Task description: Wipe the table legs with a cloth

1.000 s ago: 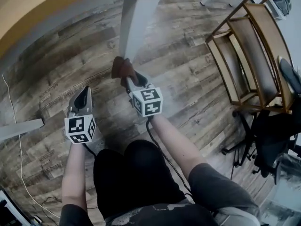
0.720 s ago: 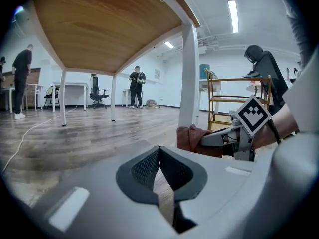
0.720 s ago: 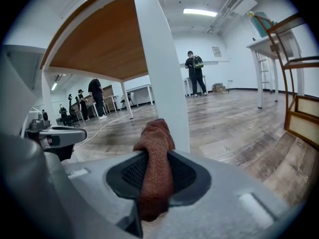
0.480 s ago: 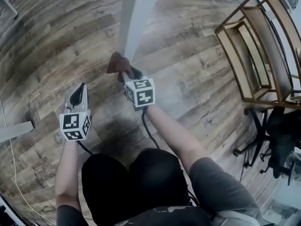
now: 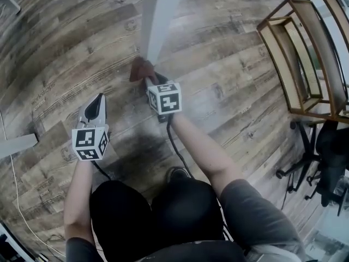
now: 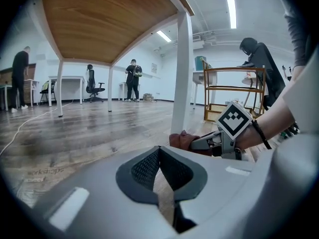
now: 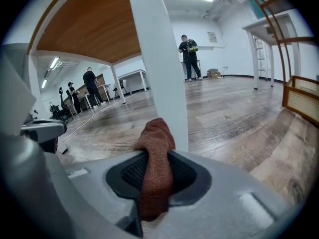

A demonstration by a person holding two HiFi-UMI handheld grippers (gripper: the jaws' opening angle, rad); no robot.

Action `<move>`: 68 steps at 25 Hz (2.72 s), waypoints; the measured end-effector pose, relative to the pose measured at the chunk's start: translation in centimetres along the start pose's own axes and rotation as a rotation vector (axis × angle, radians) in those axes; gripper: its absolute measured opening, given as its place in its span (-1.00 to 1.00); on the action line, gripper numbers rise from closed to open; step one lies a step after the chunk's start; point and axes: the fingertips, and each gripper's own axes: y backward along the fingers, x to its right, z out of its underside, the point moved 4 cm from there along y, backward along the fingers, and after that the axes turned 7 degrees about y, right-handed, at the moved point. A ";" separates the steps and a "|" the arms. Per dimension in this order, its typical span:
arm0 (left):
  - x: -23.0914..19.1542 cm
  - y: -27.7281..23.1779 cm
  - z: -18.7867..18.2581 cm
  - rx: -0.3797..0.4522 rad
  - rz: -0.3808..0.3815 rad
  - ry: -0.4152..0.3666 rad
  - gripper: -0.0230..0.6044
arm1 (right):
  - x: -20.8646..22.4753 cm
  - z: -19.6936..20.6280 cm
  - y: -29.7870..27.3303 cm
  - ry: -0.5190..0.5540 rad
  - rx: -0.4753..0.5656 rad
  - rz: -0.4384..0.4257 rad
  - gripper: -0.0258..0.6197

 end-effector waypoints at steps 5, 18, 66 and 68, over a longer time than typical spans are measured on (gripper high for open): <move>-0.1 0.4 -1.5 0.015 -0.004 -0.018 -0.87 | -0.8 -0.5 3.8 -0.019 0.051 -0.027 -0.66; 5.6 1.9 -22.5 0.283 0.101 -0.142 -0.87 | 2.2 -21.6 22.6 0.217 0.608 0.076 -0.66; 4.8 -4.5 -4.0 0.009 0.159 -0.094 -0.87 | 5.0 -3.9 6.3 0.182 0.054 0.084 -0.66; 5.0 -4.6 -3.2 -0.008 0.167 -0.095 -0.87 | 4.6 -2.6 5.5 0.228 -0.001 0.082 -0.66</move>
